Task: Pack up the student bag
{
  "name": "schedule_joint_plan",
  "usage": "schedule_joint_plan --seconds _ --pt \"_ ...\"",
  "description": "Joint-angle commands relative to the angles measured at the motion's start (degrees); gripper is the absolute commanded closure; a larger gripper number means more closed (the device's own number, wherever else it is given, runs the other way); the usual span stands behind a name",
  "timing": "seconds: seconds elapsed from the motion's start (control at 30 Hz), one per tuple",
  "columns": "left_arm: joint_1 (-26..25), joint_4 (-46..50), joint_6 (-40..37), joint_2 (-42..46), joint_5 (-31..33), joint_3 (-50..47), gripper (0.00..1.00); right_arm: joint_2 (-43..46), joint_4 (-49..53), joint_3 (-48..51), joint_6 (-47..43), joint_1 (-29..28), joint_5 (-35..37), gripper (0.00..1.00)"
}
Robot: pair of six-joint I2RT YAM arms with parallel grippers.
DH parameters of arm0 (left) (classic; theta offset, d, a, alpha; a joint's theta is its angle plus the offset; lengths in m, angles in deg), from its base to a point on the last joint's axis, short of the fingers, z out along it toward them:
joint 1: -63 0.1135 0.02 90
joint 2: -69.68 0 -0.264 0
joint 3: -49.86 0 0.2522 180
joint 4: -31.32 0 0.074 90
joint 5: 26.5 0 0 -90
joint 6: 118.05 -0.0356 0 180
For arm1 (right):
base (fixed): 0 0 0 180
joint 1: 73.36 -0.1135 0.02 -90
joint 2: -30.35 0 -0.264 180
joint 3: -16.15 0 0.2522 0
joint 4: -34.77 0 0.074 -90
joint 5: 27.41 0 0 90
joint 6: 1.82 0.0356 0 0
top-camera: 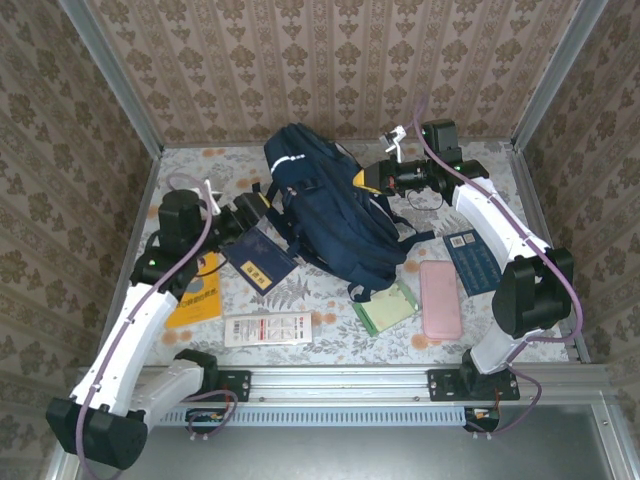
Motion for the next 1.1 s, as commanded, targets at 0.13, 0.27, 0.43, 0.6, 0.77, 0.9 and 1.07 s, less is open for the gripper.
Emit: schedule_joint_plan --seconds 0.13,0.27,0.43,0.6,0.77,0.9,1.07 --pt "-0.03 4.83 -13.23 -10.17 -6.36 7.31 0.37 1.85 -3.58 -3.79 -1.4 0.19 -3.62 1.0" --pt "-2.62 6.25 -18.6 -18.27 -10.51 13.66 0.36 1.83 -3.28 -3.74 -1.74 -0.14 -3.98 1.0" --pt "-4.78 8.67 -25.78 -23.46 -9.66 18.97 0.34 1.62 -2.82 -3.66 -2.3 -0.22 -4.21 1.0" --pt "-5.09 10.66 -29.73 -26.98 -8.28 21.79 0.34 1.53 -2.97 -3.73 -2.35 -0.27 -4.39 1.0" --pt "-5.75 11.82 -33.49 -29.74 -8.06 23.97 0.34 1.21 -3.2 -4.03 -2.2 -0.3 -4.66 1.0" --pt "-6.12 12.09 -34.35 -31.69 -8.7 25.13 0.35 0.96 -3.4 -4.16 -2.06 -0.3 -4.75 1.0" --pt "-6.39 12.23 -35.72 -32.38 -6.35 25.07 0.36 0.69 -4.02 -4.22 -1.59 -0.26 -5.08 1.0"
